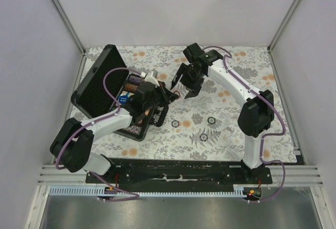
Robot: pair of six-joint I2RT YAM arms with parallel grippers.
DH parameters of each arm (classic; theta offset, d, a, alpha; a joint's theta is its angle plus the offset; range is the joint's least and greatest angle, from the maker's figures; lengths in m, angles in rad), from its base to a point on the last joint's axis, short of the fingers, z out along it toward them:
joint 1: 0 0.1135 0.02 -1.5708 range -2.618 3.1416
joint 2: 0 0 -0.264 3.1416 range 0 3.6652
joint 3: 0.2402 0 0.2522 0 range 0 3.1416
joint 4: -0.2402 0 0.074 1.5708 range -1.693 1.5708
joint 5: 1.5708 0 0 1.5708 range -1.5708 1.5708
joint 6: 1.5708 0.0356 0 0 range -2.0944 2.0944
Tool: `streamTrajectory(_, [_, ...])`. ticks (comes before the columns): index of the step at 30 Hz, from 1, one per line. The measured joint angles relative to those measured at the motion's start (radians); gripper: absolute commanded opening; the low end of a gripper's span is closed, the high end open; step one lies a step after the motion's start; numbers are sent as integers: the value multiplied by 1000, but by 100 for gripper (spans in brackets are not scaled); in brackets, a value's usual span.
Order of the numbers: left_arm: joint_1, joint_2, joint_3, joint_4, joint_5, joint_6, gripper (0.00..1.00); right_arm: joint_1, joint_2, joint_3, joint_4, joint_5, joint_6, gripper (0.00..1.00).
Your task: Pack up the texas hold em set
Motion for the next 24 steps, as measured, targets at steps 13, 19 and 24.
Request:
streamTrajectory(13, [12,-85,152,-559,-31,307,2,-63,-184,-115,16,178,-211,91])
streamTrajectory(19, [51,-89,315,-888,-87,406,2,-105,-280,-282,20,276,-293,91])
streamTrajectory(24, [60,-87,328,-1086,-116,470,2,-112,-282,-375,21,280,-308,91])
